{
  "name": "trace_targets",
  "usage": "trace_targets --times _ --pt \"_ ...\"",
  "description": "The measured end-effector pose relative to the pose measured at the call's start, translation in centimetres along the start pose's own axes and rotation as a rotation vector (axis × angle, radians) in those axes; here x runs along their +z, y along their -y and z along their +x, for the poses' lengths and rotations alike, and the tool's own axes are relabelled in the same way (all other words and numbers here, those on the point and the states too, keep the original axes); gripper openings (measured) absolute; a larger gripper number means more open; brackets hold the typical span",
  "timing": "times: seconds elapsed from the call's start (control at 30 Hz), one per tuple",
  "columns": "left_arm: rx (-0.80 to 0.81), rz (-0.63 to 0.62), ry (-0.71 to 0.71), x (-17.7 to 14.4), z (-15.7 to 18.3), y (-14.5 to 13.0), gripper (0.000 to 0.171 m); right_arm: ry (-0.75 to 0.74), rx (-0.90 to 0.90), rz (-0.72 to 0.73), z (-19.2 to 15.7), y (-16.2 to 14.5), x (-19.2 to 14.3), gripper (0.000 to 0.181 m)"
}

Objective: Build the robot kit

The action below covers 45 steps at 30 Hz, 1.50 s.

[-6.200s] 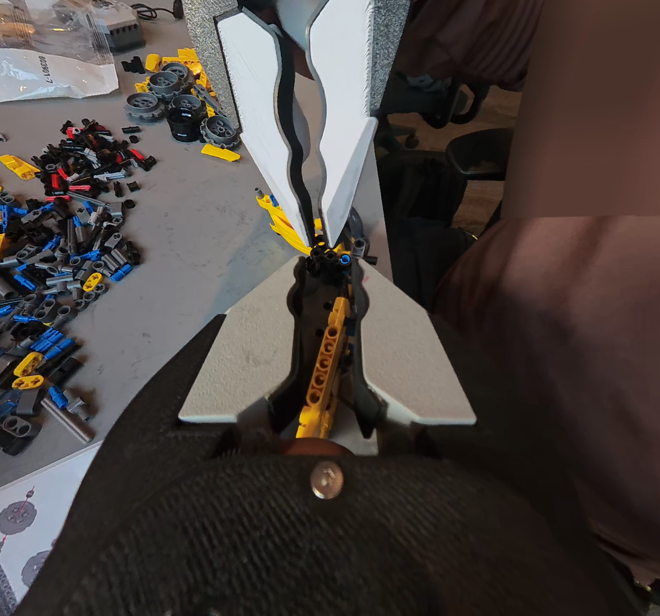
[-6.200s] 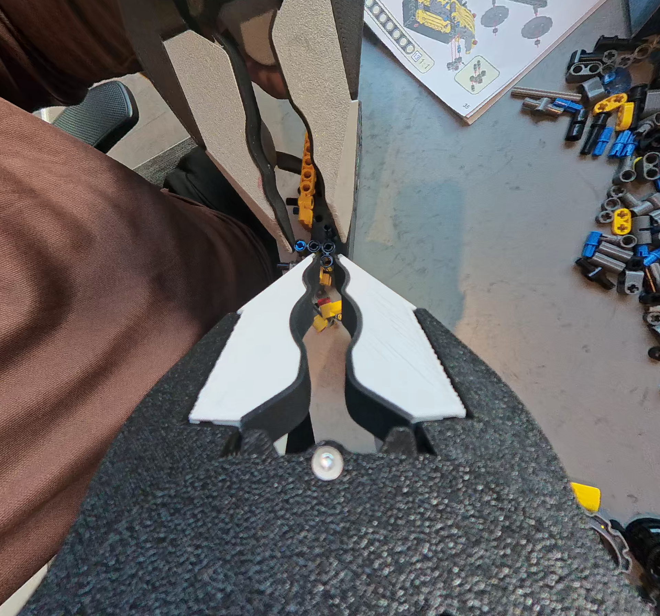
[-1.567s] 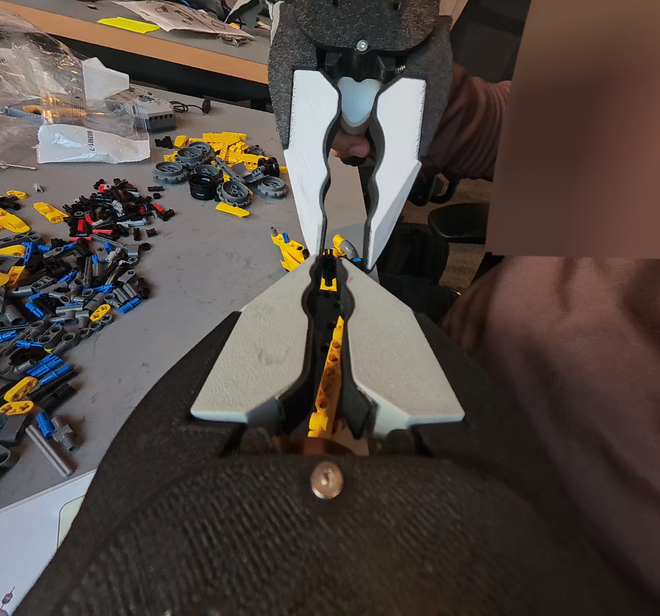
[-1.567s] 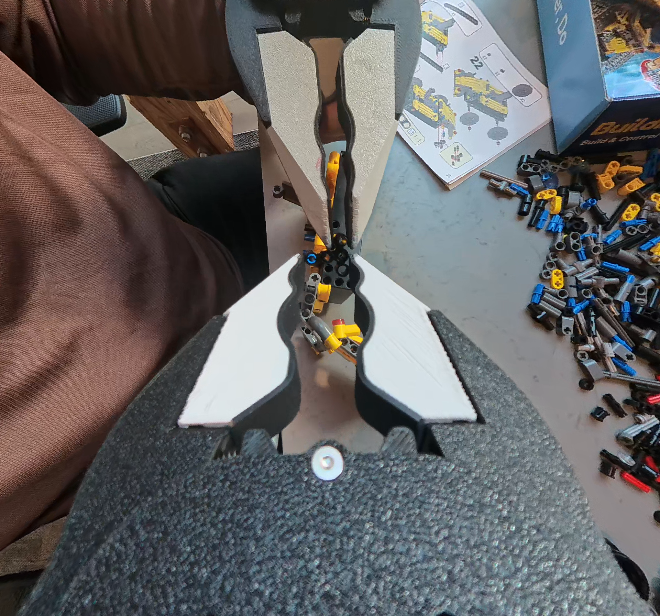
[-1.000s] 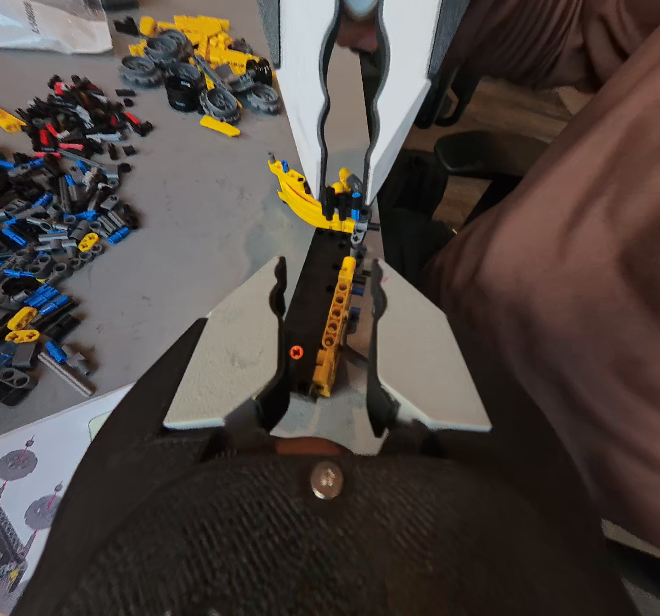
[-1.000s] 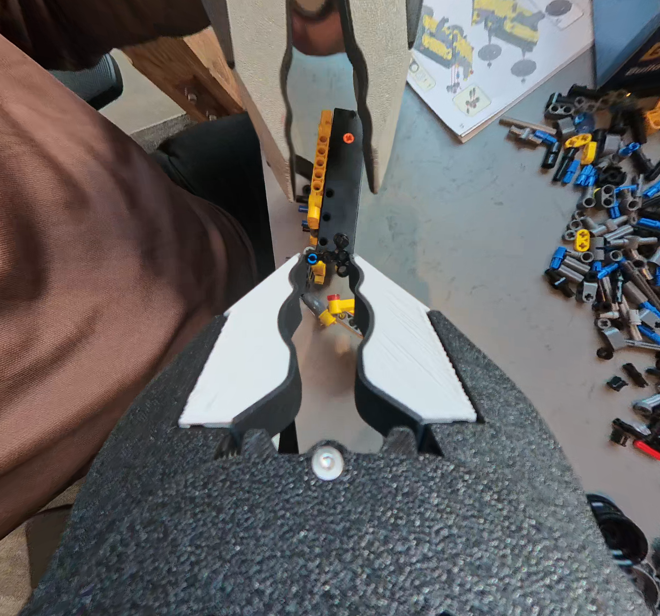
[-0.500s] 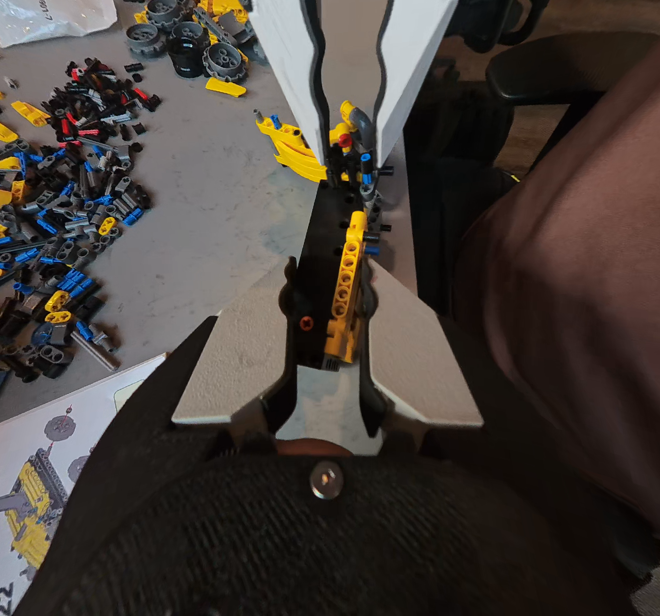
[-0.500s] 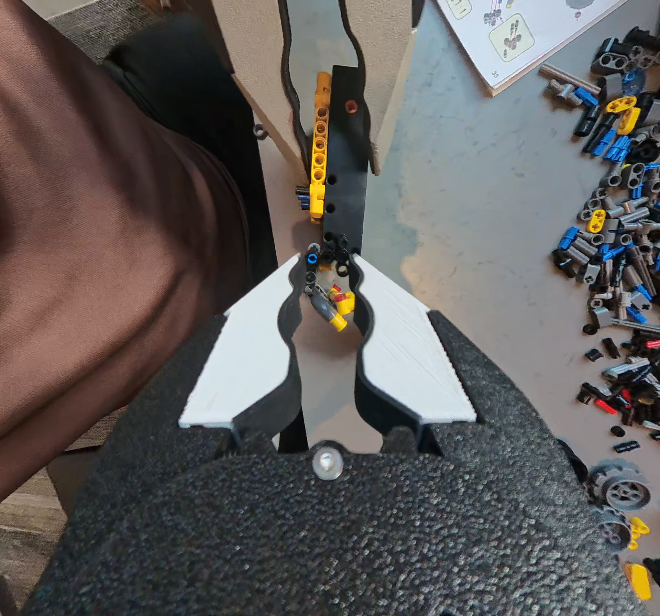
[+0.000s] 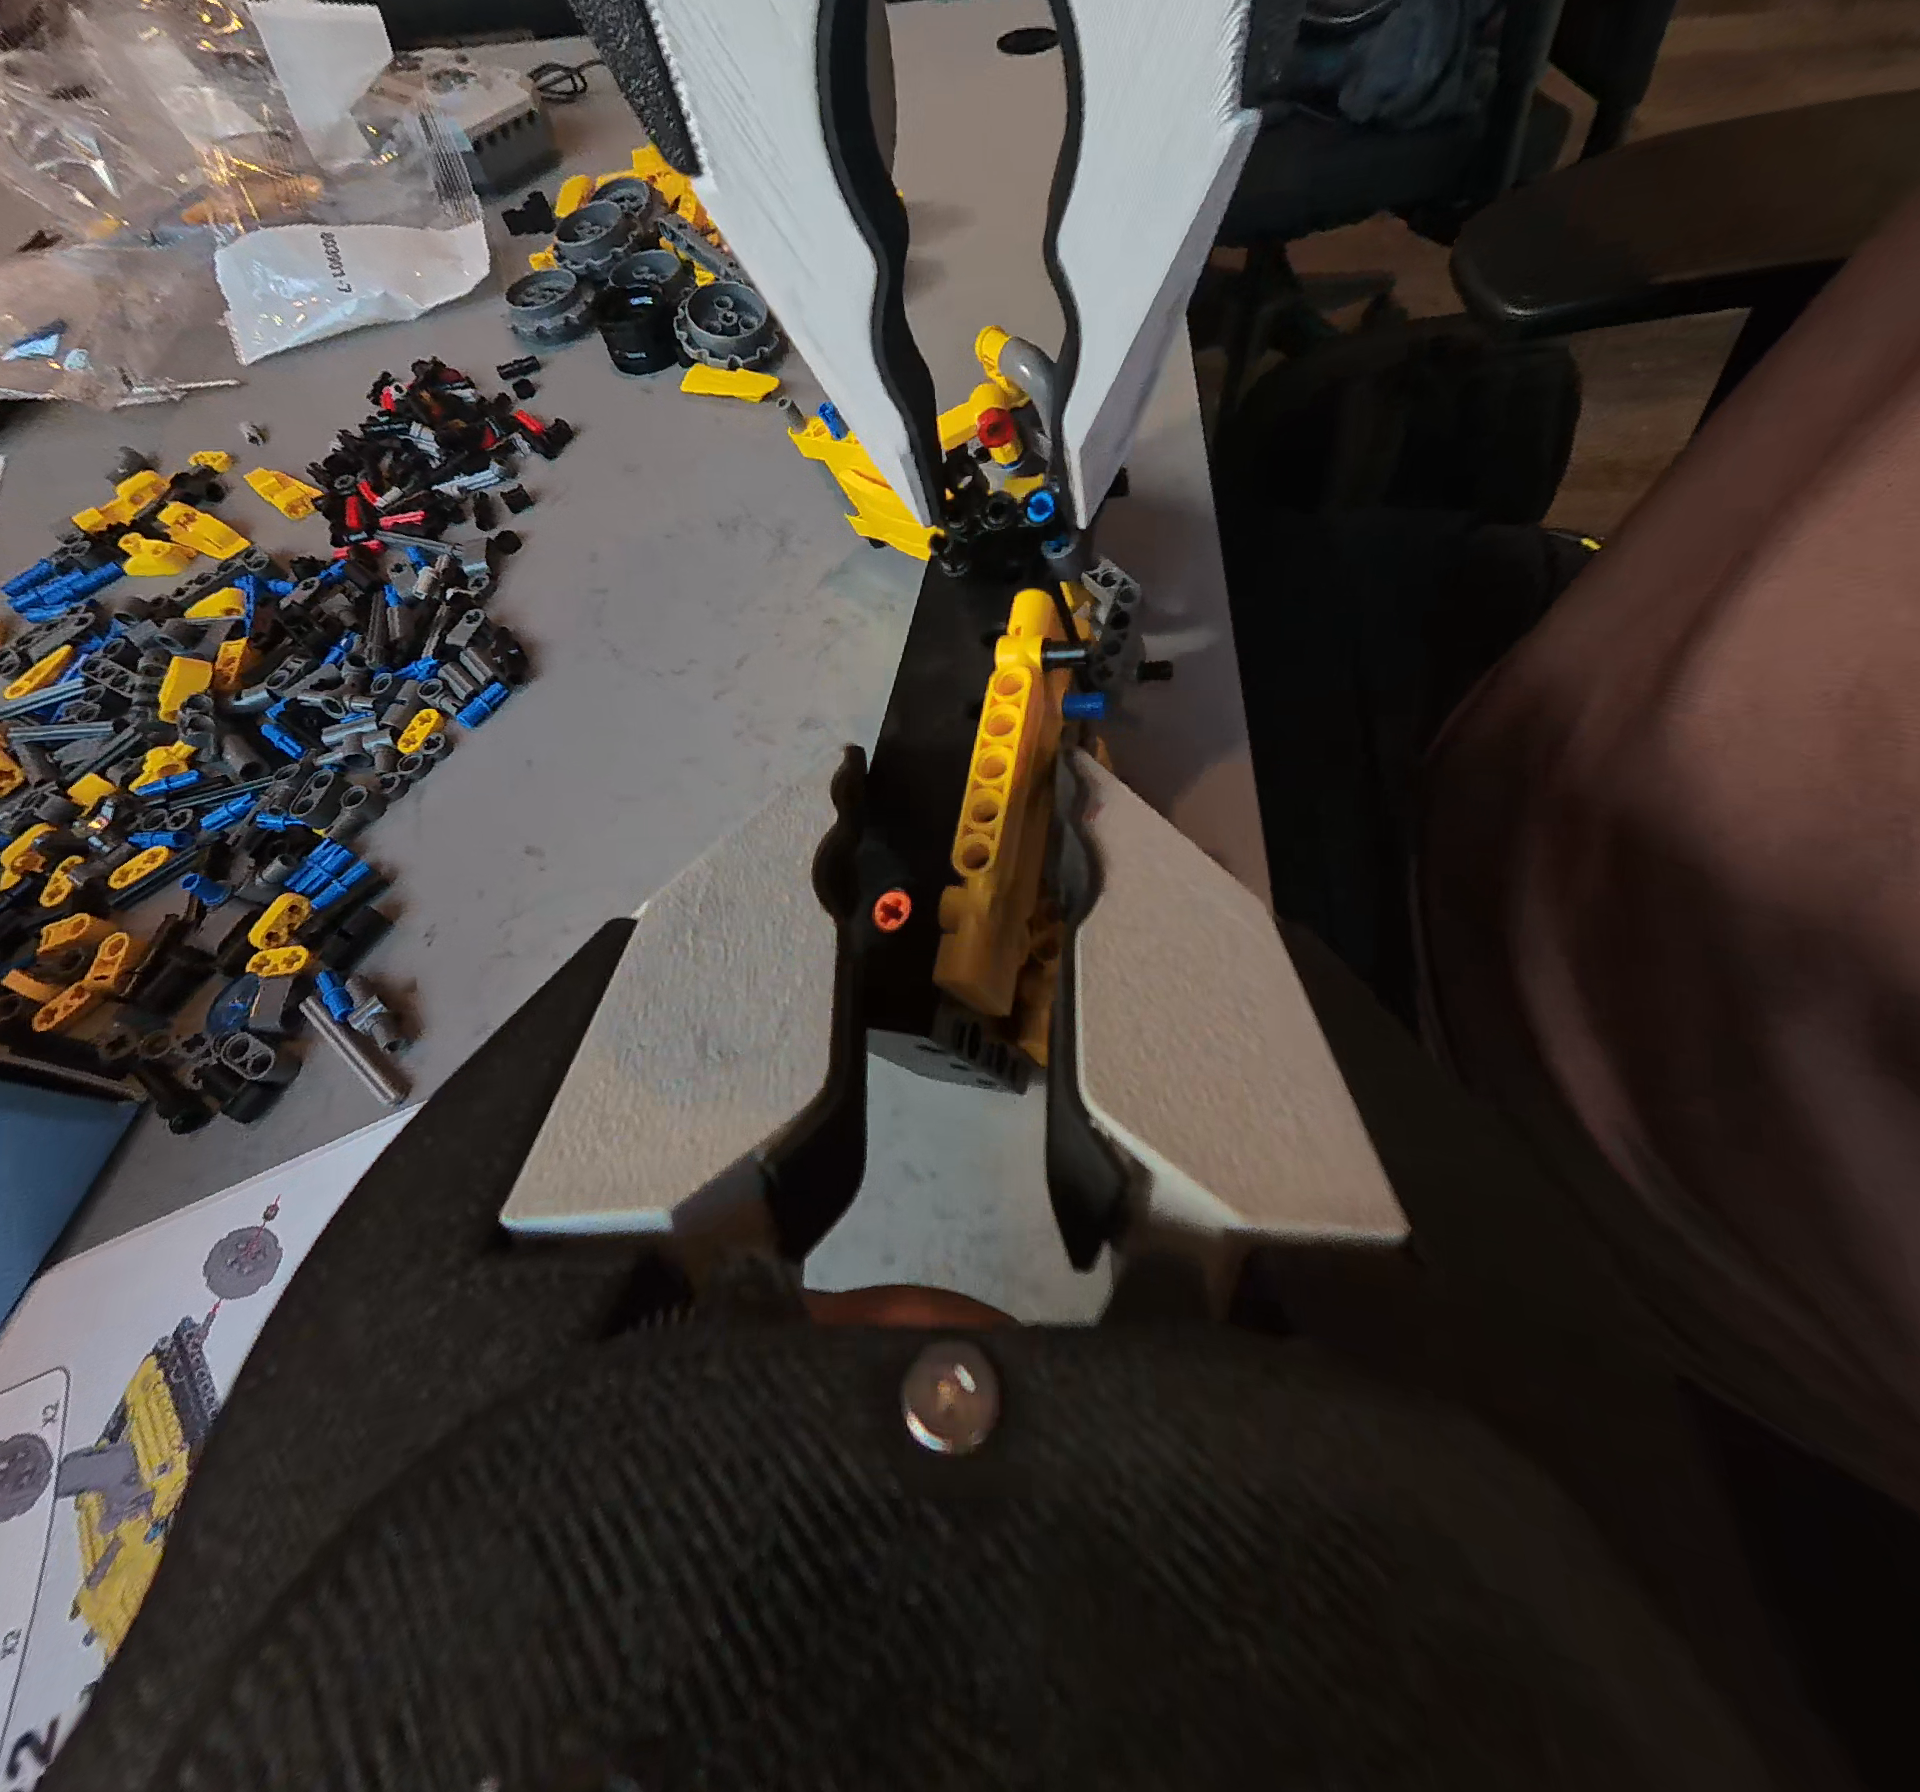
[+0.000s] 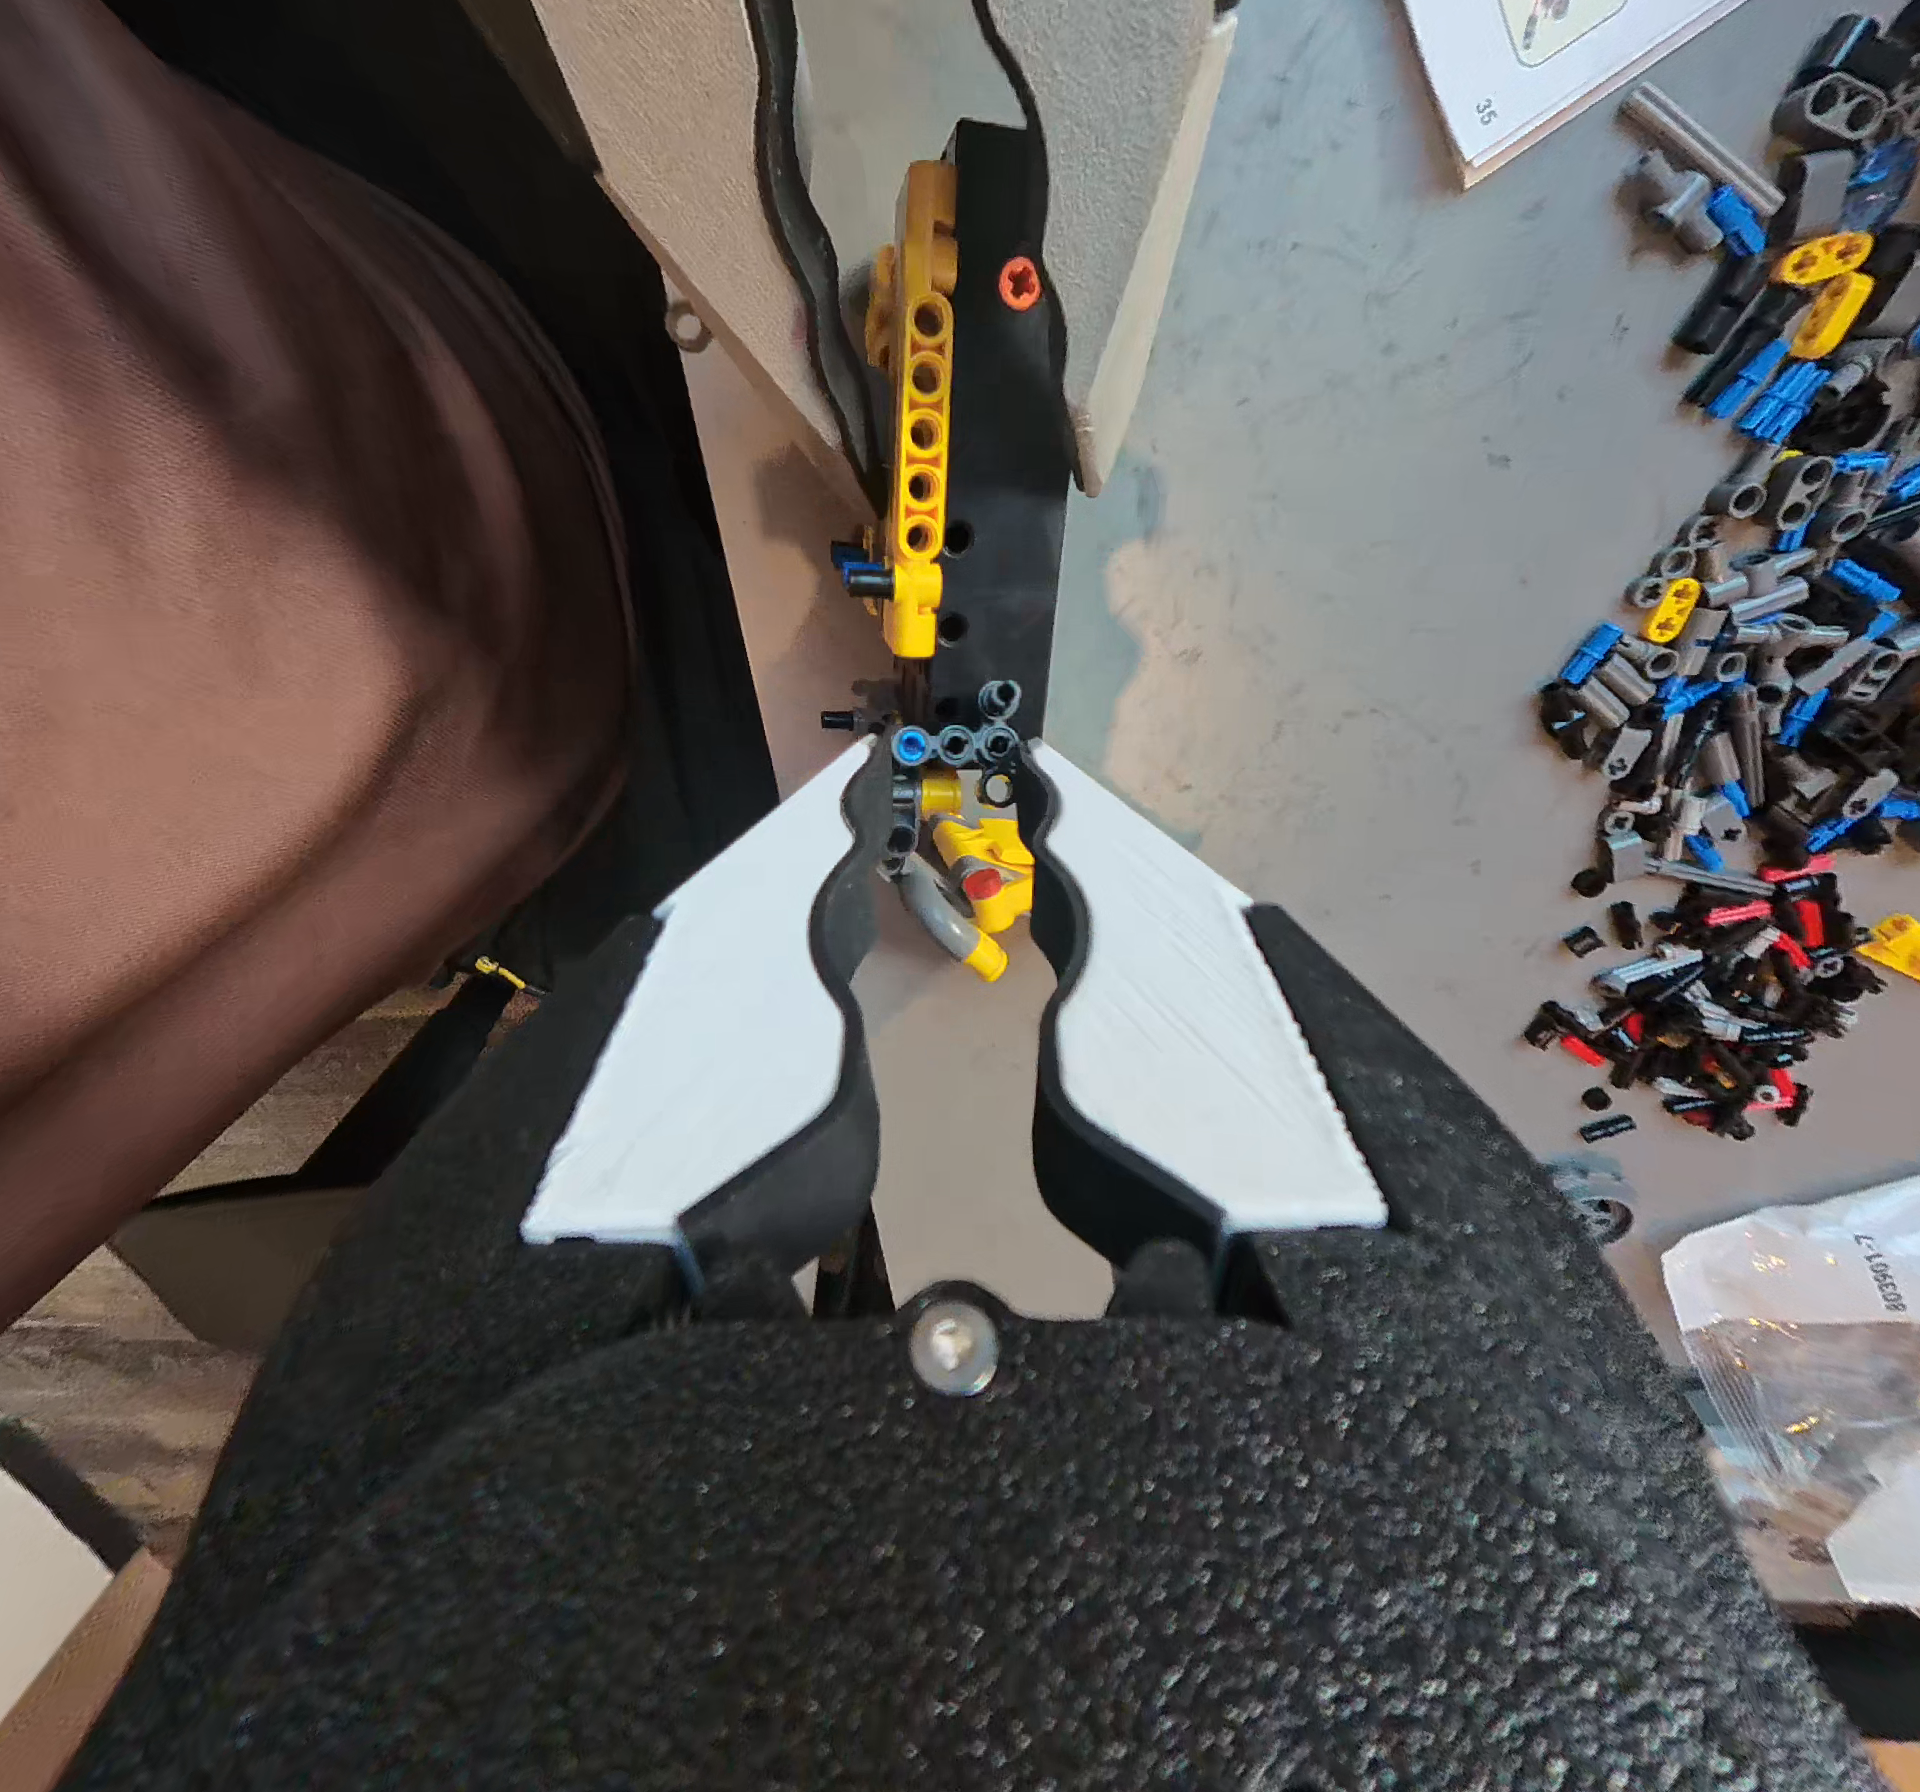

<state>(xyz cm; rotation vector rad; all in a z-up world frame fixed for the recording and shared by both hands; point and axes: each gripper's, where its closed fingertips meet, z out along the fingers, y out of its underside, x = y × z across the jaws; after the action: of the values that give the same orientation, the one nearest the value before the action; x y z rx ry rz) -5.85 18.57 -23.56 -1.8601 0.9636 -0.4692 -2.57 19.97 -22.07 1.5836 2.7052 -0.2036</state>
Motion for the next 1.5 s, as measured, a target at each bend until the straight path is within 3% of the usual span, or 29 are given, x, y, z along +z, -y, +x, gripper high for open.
trace_targets --times 0.23,0.4,0.73,0.87,1.1,1.33,1.5 --pt "-0.042 0.094 0.002 -0.43 -0.09 -0.10 0.032 0.012 0.067 0.098 0.02 -0.16 -0.07 0.020" --pt "-0.030 0.095 -0.013 -0.44 0.03 -0.09 0.032 0.028 0.116 0.185 -0.19 -0.39 -0.14 0.020" --pt "-0.011 0.095 0.006 -0.38 -0.07 -0.13 0.032 -0.086 0.069 0.169 0.01 -0.46 -0.04 0.020" --pt "-0.010 0.095 0.004 -0.38 -0.04 -0.12 0.032 -0.047 0.137 0.188 0.01 -0.58 0.00 0.020" --pt "-0.003 0.092 0.018 -0.30 -0.08 -0.11 0.032 -0.134 0.019 0.040 0.00 -0.68 0.09 0.020" --pt "-0.005 0.090 0.027 -0.20 -0.20 -0.10 0.032 -0.108 -0.040 -0.047 0.24 -0.30 0.44 0.020" --pt "-0.001 0.091 0.025 -0.19 -0.14 -0.08 0.032 -0.033 0.069 0.084 0.26 -0.53 0.30 0.020"
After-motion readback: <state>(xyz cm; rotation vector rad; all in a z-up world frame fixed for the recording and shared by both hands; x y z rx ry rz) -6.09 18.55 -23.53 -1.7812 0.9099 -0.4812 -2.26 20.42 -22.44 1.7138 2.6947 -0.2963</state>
